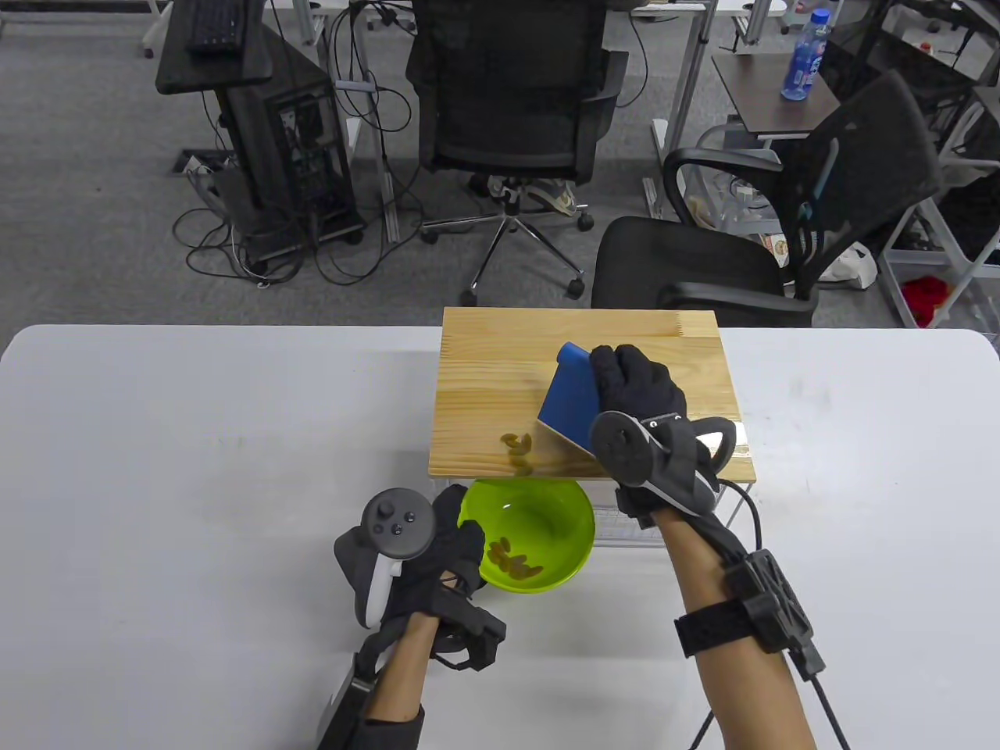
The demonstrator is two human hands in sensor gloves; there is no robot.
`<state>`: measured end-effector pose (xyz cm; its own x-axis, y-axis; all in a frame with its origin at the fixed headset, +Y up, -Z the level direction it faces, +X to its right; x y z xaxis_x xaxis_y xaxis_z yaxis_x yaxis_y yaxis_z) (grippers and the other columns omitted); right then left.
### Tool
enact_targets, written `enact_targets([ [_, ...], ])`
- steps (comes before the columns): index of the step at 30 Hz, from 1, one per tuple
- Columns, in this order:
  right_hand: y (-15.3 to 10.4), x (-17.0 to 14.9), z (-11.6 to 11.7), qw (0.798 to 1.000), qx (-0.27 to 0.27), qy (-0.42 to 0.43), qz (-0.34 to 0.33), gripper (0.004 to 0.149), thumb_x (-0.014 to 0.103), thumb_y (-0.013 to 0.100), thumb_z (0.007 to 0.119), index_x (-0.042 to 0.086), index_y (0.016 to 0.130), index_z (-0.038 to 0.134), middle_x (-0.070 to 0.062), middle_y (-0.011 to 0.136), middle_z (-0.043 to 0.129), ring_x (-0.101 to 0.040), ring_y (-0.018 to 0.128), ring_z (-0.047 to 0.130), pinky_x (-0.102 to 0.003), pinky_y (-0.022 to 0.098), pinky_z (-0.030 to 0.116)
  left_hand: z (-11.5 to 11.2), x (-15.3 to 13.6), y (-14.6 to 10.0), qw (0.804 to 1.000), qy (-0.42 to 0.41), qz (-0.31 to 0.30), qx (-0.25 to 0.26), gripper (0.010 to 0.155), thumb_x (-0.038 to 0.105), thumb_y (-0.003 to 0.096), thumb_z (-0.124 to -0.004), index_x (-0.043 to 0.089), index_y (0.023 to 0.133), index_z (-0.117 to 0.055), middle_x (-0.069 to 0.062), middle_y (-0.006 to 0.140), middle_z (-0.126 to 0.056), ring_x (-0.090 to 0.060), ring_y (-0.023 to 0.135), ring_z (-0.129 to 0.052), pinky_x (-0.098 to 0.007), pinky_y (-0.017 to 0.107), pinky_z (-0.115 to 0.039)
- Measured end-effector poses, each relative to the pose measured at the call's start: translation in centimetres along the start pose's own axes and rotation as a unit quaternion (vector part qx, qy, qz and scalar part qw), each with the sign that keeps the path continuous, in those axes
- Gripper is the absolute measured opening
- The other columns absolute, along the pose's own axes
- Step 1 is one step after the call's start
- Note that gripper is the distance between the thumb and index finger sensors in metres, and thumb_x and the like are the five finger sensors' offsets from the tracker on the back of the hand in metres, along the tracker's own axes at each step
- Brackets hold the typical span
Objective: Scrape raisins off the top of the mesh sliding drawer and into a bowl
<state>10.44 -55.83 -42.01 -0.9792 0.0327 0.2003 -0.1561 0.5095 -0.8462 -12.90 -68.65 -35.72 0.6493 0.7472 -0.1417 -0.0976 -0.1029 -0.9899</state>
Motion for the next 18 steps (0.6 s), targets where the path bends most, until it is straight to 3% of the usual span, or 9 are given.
enact_targets([
  [8, 0.0, 2.2, 0.2, 0.997, 0.007, 0.052, -0.052, 0.055, 0.017, 0.051, 0.082, 0.013, 0.102, 0.062, -0.017, 0.103, 0.063, -0.044, 0.085, 0.084, -0.061, 0.057, 0.076, 0.8, -0.6, -0.1, 1.000, -0.002, 0.013, 0.002, 0.064, 0.024, 0.0520, -0.080, 0.009, 0.110, -0.060, -0.017, 0.092, -0.091, -0.018, 0.024, -0.111, -0.027, 0.019, -0.096],
  [18, -2.7, 4.1, -1.2, 0.989, -0.032, 0.065, -0.129, 0.055, 0.017, 0.051, 0.082, 0.014, 0.102, 0.062, -0.016, 0.104, 0.063, -0.044, 0.085, 0.084, -0.061, 0.058, 0.075, 1.5, -0.7, -0.1, 1.000, 0.007, 0.011, 0.000, 0.058, 0.024, 0.0522, -0.080, 0.011, 0.106, -0.065, -0.016, 0.091, -0.091, -0.019, 0.024, -0.111, -0.027, 0.019, -0.096],
])
Point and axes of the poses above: the tracker on the back of each hand, its own x axis roughly to the thumb side, its own y axis roughly from the wrist to the fingertips, z = x × y, the point moved 3 cm from there along y, roughly from the wrist to the fingertips
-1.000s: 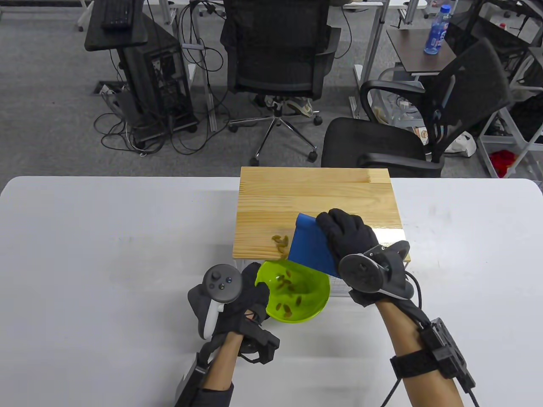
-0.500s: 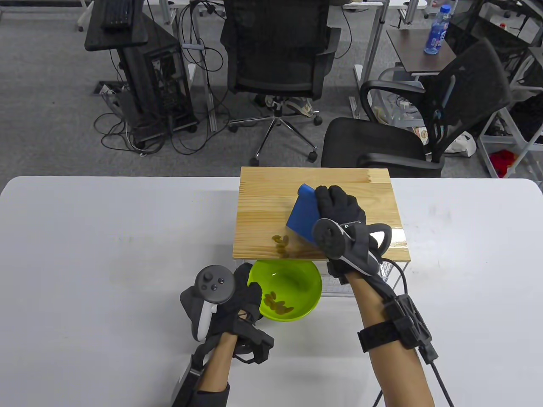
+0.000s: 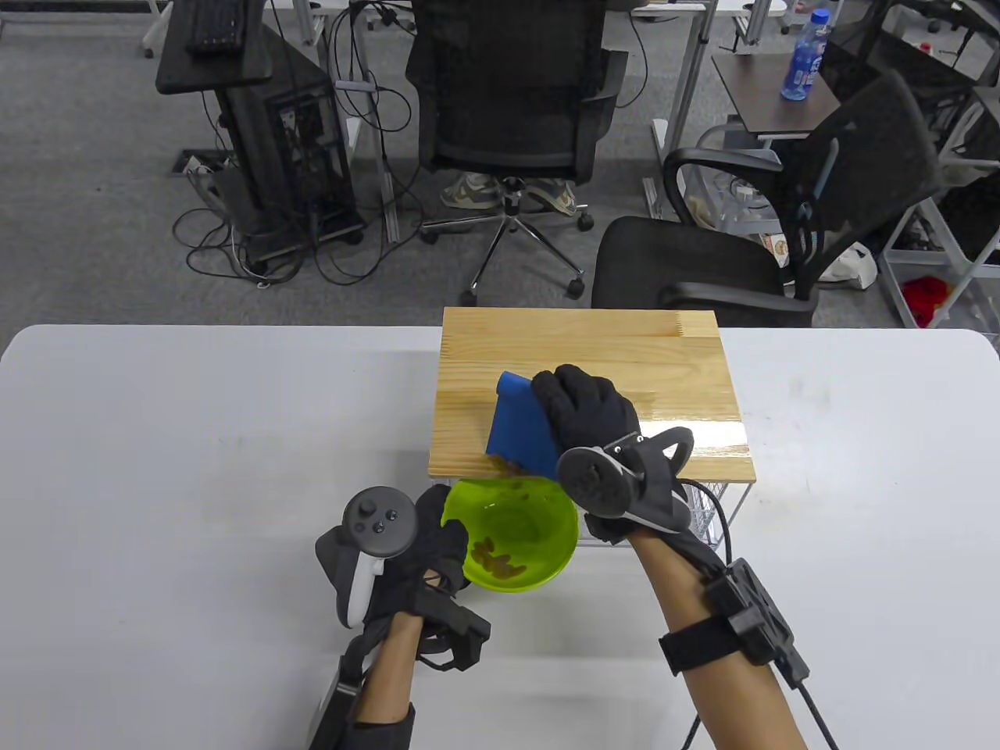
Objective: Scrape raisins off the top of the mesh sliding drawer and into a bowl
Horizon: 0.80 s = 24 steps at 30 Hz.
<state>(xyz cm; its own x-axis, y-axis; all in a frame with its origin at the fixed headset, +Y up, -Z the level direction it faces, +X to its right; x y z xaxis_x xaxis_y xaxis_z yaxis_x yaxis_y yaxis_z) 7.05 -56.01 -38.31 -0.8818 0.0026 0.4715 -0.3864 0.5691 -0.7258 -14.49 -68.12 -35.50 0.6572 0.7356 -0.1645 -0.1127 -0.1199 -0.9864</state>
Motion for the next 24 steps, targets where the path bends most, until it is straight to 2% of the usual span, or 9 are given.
enact_targets([
  [5, -1.8, 0.8, -0.6, 0.999, -0.029, 0.016, -0.041, 0.055, 0.017, 0.051, 0.082, 0.014, 0.102, 0.061, -0.015, 0.104, 0.063, -0.043, 0.085, 0.084, -0.060, 0.058, 0.075, 0.4, 0.1, -0.2, 1.000, 0.003, -0.003, 0.000, 0.054, 0.024, 0.0521, -0.080, 0.012, 0.104, -0.068, -0.016, 0.091, -0.092, -0.019, 0.024, -0.111, -0.027, 0.019, -0.096],
  [8, -3.3, 0.7, -0.9, 0.997, -0.054, 0.032, -0.043, 0.055, 0.017, 0.051, 0.082, 0.014, 0.102, 0.061, -0.016, 0.103, 0.062, -0.043, 0.085, 0.084, -0.060, 0.058, 0.075, 0.5, 0.1, -0.2, 1.000, 0.010, -0.004, -0.002, 0.054, 0.024, 0.0523, -0.080, 0.012, 0.104, -0.068, -0.016, 0.091, -0.092, -0.019, 0.024, -0.111, -0.027, 0.019, -0.096],
  [14, -7.7, -2.7, -1.9, 0.987, -0.116, 0.101, 0.035, 0.055, 0.018, 0.051, 0.081, 0.014, 0.102, 0.061, -0.017, 0.103, 0.062, -0.043, 0.084, 0.084, -0.059, 0.057, 0.076, -1.0, 0.8, -0.2, 0.997, 0.058, -0.015, -0.047, 0.060, 0.023, 0.0525, -0.080, 0.009, 0.108, -0.064, -0.016, 0.091, -0.092, -0.019, 0.024, -0.111, -0.027, 0.019, -0.095],
  [18, -10.0, -6.1, -2.1, 0.966, -0.159, 0.184, 0.085, 0.055, 0.017, 0.051, 0.081, 0.012, 0.102, 0.061, -0.018, 0.103, 0.062, -0.046, 0.083, 0.083, -0.061, 0.056, 0.076, -2.0, 2.1, -0.4, 0.988, 0.099, -0.065, -0.103, 0.058, 0.023, 0.0526, -0.080, 0.011, 0.108, -0.066, -0.015, 0.092, -0.092, -0.020, 0.025, -0.111, -0.028, 0.021, -0.095],
  [19, -10.2, -6.9, -2.3, 0.965, -0.149, 0.196, 0.094, 0.055, 0.017, 0.052, 0.081, 0.012, 0.103, 0.060, -0.018, 0.103, 0.061, -0.046, 0.083, 0.083, -0.060, 0.056, 0.075, -2.0, 2.4, -0.6, 0.985, 0.099, -0.070, -0.121, 0.058, 0.023, 0.0526, -0.080, 0.011, 0.108, -0.066, -0.015, 0.092, -0.092, -0.020, 0.025, -0.111, -0.028, 0.021, -0.095],
  [22, -10.7, -8.1, -3.7, 0.950, -0.185, 0.220, 0.119, 0.055, 0.017, 0.052, 0.081, 0.012, 0.103, 0.060, -0.019, 0.103, 0.061, -0.046, 0.084, 0.083, -0.060, 0.056, 0.075, -0.3, 3.5, -1.7, 0.984, 0.069, -0.099, -0.131, 0.057, 0.022, 0.0528, -0.080, 0.012, 0.107, -0.067, -0.016, 0.090, -0.093, -0.020, 0.025, -0.111, -0.029, 0.021, -0.095],
  [24, -10.7, -8.6, -4.4, 0.944, -0.195, 0.232, 0.130, 0.055, 0.017, 0.052, 0.080, 0.012, 0.103, 0.060, -0.018, 0.104, 0.061, -0.046, 0.084, 0.082, -0.060, 0.056, 0.075, 2.3, 3.9, -2.4, 0.988, 0.039, -0.109, -0.101, 0.056, 0.022, 0.0529, -0.080, 0.012, 0.106, -0.068, -0.016, 0.090, -0.094, -0.020, 0.025, -0.111, -0.028, 0.021, -0.095],
])
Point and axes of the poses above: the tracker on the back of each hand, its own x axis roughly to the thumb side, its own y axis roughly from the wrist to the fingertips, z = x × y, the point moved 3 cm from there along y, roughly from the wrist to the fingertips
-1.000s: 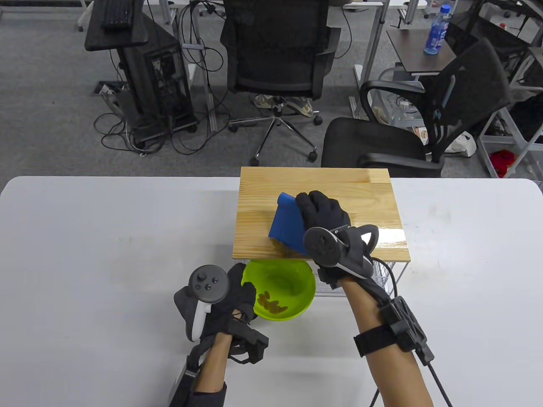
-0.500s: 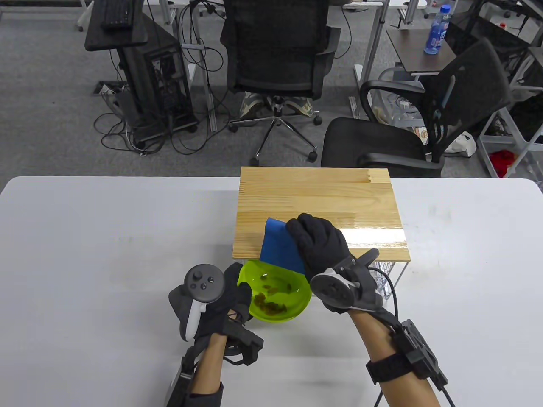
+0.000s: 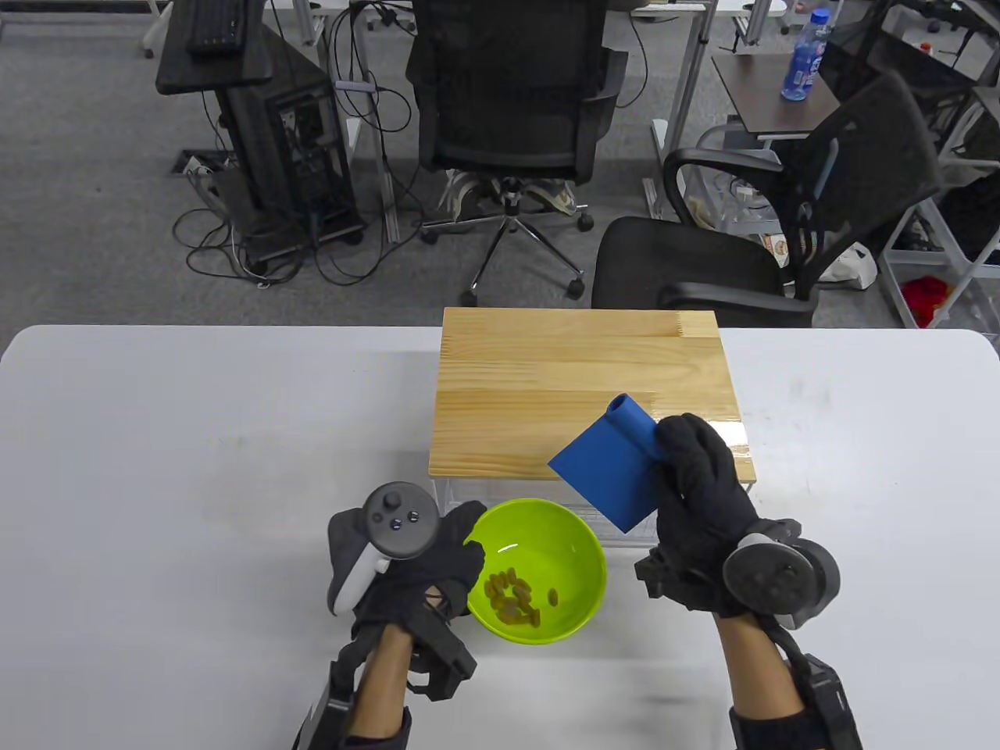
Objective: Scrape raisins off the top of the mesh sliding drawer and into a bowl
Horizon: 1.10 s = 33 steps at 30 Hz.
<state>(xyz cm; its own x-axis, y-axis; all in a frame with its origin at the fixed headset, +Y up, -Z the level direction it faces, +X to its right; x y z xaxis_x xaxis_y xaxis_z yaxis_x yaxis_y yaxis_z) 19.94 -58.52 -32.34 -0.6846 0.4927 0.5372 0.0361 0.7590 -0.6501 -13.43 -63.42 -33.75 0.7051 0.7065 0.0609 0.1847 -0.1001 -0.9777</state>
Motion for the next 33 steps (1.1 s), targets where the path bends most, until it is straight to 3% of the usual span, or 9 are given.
enact_targets([
  [5, 0.2, -0.6, -0.6, 1.000, -0.007, 0.003, 0.018, 0.055, 0.017, 0.052, 0.081, 0.011, 0.103, 0.060, -0.019, 0.104, 0.061, -0.046, 0.084, 0.082, -0.060, 0.056, 0.075, 6.9, -2.0, -0.9, 0.984, -0.084, 0.045, 0.151, 0.056, 0.023, 0.0532, -0.079, 0.013, 0.107, -0.067, -0.015, 0.090, -0.094, -0.019, 0.025, -0.111, -0.028, 0.021, -0.095],
  [9, 0.1, -0.4, -0.3, 1.000, -0.002, 0.018, 0.024, 0.055, 0.017, 0.052, 0.081, 0.011, 0.103, 0.060, -0.019, 0.103, 0.061, -0.046, 0.083, 0.083, -0.060, 0.056, 0.075, 9.9, -4.9, -0.4, 0.963, -0.090, 0.104, 0.233, 0.056, 0.023, 0.0531, -0.079, 0.014, 0.107, -0.067, -0.014, 0.090, -0.094, -0.019, 0.025, -0.111, -0.028, 0.021, -0.095],
  [12, 0.1, -0.1, 0.0, 1.000, 0.003, 0.016, 0.020, 0.055, 0.017, 0.052, 0.081, 0.011, 0.103, 0.060, -0.019, 0.103, 0.061, -0.046, 0.083, 0.083, -0.060, 0.056, 0.075, 10.8, -8.1, 0.3, 0.949, -0.096, 0.155, 0.258, 0.056, 0.023, 0.0531, -0.079, 0.014, 0.107, -0.067, -0.014, 0.090, -0.094, -0.019, 0.026, -0.111, -0.029, 0.022, -0.095],
  [16, 0.1, -0.2, 0.2, 1.000, 0.008, 0.017, 0.022, 0.055, 0.017, 0.052, 0.081, 0.011, 0.103, 0.060, -0.019, 0.104, 0.061, -0.046, 0.083, 0.083, -0.060, 0.056, 0.075, 10.0, -13.4, 1.4, 0.926, -0.124, 0.224, 0.277, 0.056, 0.023, 0.0530, -0.079, 0.014, 0.107, -0.066, -0.014, 0.091, -0.093, -0.020, 0.026, -0.111, -0.029, 0.022, -0.095],
  [20, 0.1, -0.6, 0.2, 0.999, 0.011, 0.017, 0.030, 0.055, 0.017, 0.052, 0.081, 0.011, 0.103, 0.060, -0.019, 0.104, 0.061, -0.046, 0.083, 0.083, -0.060, 0.056, 0.075, 7.9, -17.5, 2.2, 0.916, -0.092, 0.284, 0.268, 0.056, 0.023, 0.0524, -0.079, 0.013, 0.106, -0.067, -0.016, 0.090, -0.093, -0.021, 0.025, -0.111, -0.030, 0.021, -0.095],
  [26, 0.1, -0.8, 0.1, 0.999, 0.012, 0.011, 0.035, 0.055, 0.017, 0.052, 0.081, 0.011, 0.103, 0.060, -0.019, 0.103, 0.061, -0.047, 0.083, 0.083, -0.061, 0.056, 0.075, 5.6, -20.8, 2.9, 0.905, -0.053, 0.347, 0.241, 0.056, 0.022, 0.0523, -0.079, 0.013, 0.106, -0.067, -0.016, 0.090, -0.093, -0.022, 0.026, -0.111, -0.031, 0.022, -0.095],
  [33, 0.1, -1.5, 0.1, 0.999, 0.012, 0.004, 0.047, 0.055, 0.017, 0.052, 0.081, 0.011, 0.103, 0.060, -0.020, 0.103, 0.061, -0.047, 0.083, 0.083, -0.061, 0.056, 0.075, 4.5, -22.3, 2.8, 0.901, -0.024, 0.378, 0.210, 0.057, 0.022, 0.0526, -0.079, 0.013, 0.107, -0.066, -0.017, 0.091, -0.093, -0.022, 0.029, -0.111, -0.032, 0.024, -0.095],
])
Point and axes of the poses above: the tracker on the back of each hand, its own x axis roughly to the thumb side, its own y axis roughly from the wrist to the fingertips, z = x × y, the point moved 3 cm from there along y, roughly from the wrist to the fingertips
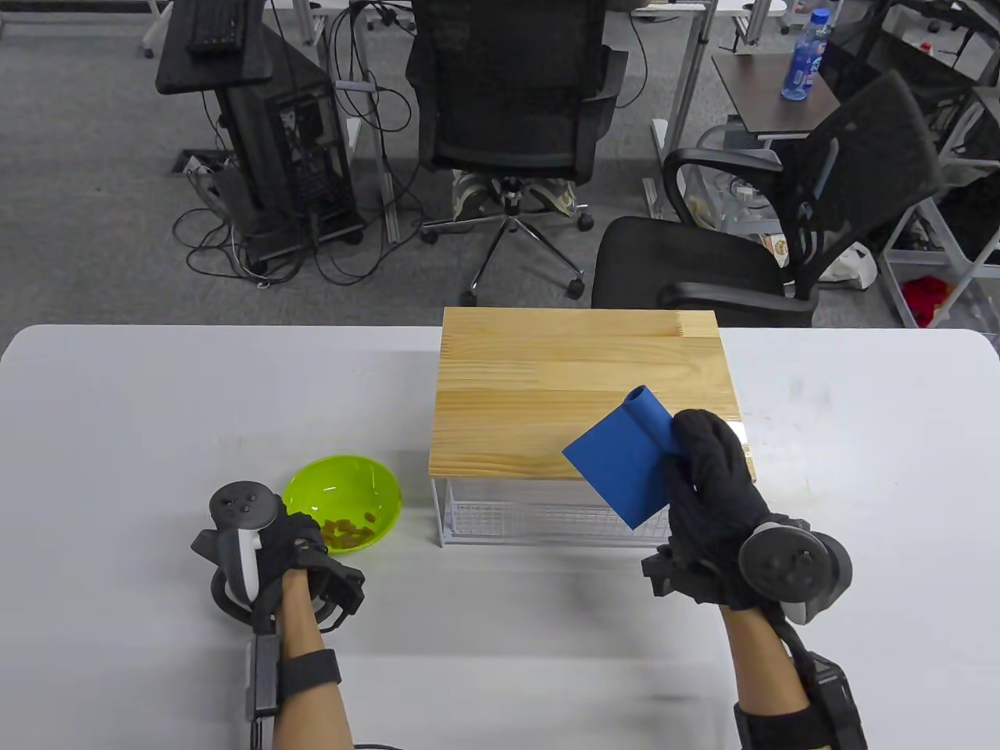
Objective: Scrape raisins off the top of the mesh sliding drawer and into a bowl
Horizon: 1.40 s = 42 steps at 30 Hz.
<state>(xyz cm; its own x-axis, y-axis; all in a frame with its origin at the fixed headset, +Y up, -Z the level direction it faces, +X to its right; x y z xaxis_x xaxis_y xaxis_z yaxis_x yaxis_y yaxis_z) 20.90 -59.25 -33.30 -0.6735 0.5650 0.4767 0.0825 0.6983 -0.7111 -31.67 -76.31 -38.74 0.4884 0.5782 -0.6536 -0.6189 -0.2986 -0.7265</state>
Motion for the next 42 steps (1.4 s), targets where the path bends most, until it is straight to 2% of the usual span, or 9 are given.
enact_targets([
  [7, 0.1, 0.3, -0.4, 1.000, -0.005, 0.003, -0.002, 0.055, 0.017, 0.052, 0.081, 0.011, 0.103, 0.060, -0.019, 0.103, 0.061, -0.046, 0.083, 0.083, -0.061, 0.056, 0.075, 0.3, -1.4, -0.2, 0.998, 0.000, 0.042, -0.036, 0.061, 0.026, 0.0543, -0.078, 0.014, 0.111, -0.059, -0.017, 0.098, -0.086, -0.025, 0.045, -0.111, -0.036, 0.034, -0.093],
  [11, 0.2, 0.4, -0.6, 1.000, -0.006, 0.012, -0.002, 0.055, 0.017, 0.052, 0.081, 0.011, 0.103, 0.060, -0.019, 0.103, 0.061, -0.046, 0.083, 0.083, -0.060, 0.056, 0.075, 3.1, 1.0, -2.6, 0.998, 0.027, 0.017, 0.062, 0.070, 0.036, 0.0542, -0.080, 0.017, 0.114, -0.050, -0.018, 0.114, -0.066, -0.042, 0.088, -0.090, -0.055, 0.058, -0.081],
  [15, 0.3, 0.7, -1.3, 1.000, -0.017, 0.021, -0.004, 0.055, 0.017, 0.052, 0.081, 0.011, 0.103, 0.060, -0.019, 0.104, 0.061, -0.046, 0.084, 0.082, -0.060, 0.056, 0.075, 5.7, 7.4, -8.8, 0.975, 0.039, -0.149, 0.160, 0.073, 0.047, 0.0546, -0.075, 0.020, 0.116, -0.047, -0.016, 0.118, -0.058, -0.045, 0.101, -0.076, -0.060, 0.068, -0.070],
  [18, 0.3, 0.7, -1.8, 0.999, -0.026, 0.024, -0.002, 0.056, 0.017, 0.052, 0.081, 0.011, 0.103, 0.060, -0.019, 0.104, 0.061, -0.046, 0.084, 0.082, -0.060, 0.056, 0.075, 5.6, 12.0, -14.5, 0.940, 0.036, -0.298, 0.161, 0.072, 0.055, 0.0549, -0.069, 0.026, 0.117, -0.046, -0.013, 0.120, -0.057, -0.044, 0.108, -0.069, -0.061, 0.073, -0.065],
  [21, 0.5, 0.5, -2.6, 0.999, -0.037, 0.027, 0.003, 0.056, 0.017, 0.052, 0.081, 0.011, 0.104, 0.060, -0.019, 0.104, 0.061, -0.046, 0.084, 0.082, -0.060, 0.056, 0.075, 3.8, 15.7, -20.6, 0.902, 0.063, -0.407, 0.126, 0.074, 0.061, 0.0546, -0.064, 0.031, 0.118, -0.042, -0.009, 0.123, -0.055, -0.042, 0.115, -0.059, -0.063, 0.079, -0.054],
  [27, 0.8, -0.6, -5.4, 0.995, -0.072, 0.054, 0.030, 0.056, 0.017, 0.053, 0.081, 0.011, 0.104, 0.059, -0.019, 0.104, 0.061, -0.046, 0.084, 0.082, -0.060, 0.057, 0.075, -3.4, 16.9, -26.3, 0.831, 0.127, -0.541, 0.030, 0.074, 0.067, 0.0523, -0.058, 0.037, 0.118, -0.041, -0.004, 0.127, -0.051, -0.038, 0.120, -0.050, -0.063, 0.083, -0.046],
  [34, 0.9, -2.0, -8.0, 0.992, -0.113, 0.018, 0.047, 0.056, 0.017, 0.053, 0.080, 0.011, 0.104, 0.059, -0.019, 0.104, 0.060, -0.046, 0.085, 0.081, -0.060, 0.057, 0.075, -12.6, 14.2, -26.6, 0.772, 0.239, -0.586, -0.060, 0.075, 0.066, 0.0502, -0.058, 0.039, 0.117, -0.038, 0.000, 0.127, -0.047, -0.036, 0.122, -0.046, -0.063, 0.084, -0.043],
  [38, 0.6, -4.6, -10.2, 0.983, -0.153, -0.055, 0.086, 0.056, 0.016, 0.053, 0.080, 0.011, 0.104, 0.059, -0.020, 0.104, 0.060, -0.046, 0.084, 0.082, -0.060, 0.056, 0.076, -14.4, 13.2, -26.9, 0.741, 0.294, -0.600, -0.062, 0.075, 0.066, 0.0501, -0.058, 0.040, 0.117, -0.035, 0.000, 0.128, -0.044, -0.035, 0.122, -0.045, -0.063, 0.084, -0.042],
  [42, 0.0, -8.7, -11.9, 0.955, -0.163, -0.155, 0.193, 0.056, 0.015, 0.054, 0.079, 0.007, 0.104, 0.058, -0.024, 0.103, 0.058, -0.050, 0.082, 0.081, -0.061, 0.054, 0.076, -15.9, 12.5, -26.7, 0.735, 0.319, -0.595, -0.070, 0.075, 0.066, 0.0500, -0.058, 0.040, 0.117, -0.034, 0.000, 0.128, -0.044, -0.035, 0.122, -0.045, -0.063, 0.085, -0.043],
])
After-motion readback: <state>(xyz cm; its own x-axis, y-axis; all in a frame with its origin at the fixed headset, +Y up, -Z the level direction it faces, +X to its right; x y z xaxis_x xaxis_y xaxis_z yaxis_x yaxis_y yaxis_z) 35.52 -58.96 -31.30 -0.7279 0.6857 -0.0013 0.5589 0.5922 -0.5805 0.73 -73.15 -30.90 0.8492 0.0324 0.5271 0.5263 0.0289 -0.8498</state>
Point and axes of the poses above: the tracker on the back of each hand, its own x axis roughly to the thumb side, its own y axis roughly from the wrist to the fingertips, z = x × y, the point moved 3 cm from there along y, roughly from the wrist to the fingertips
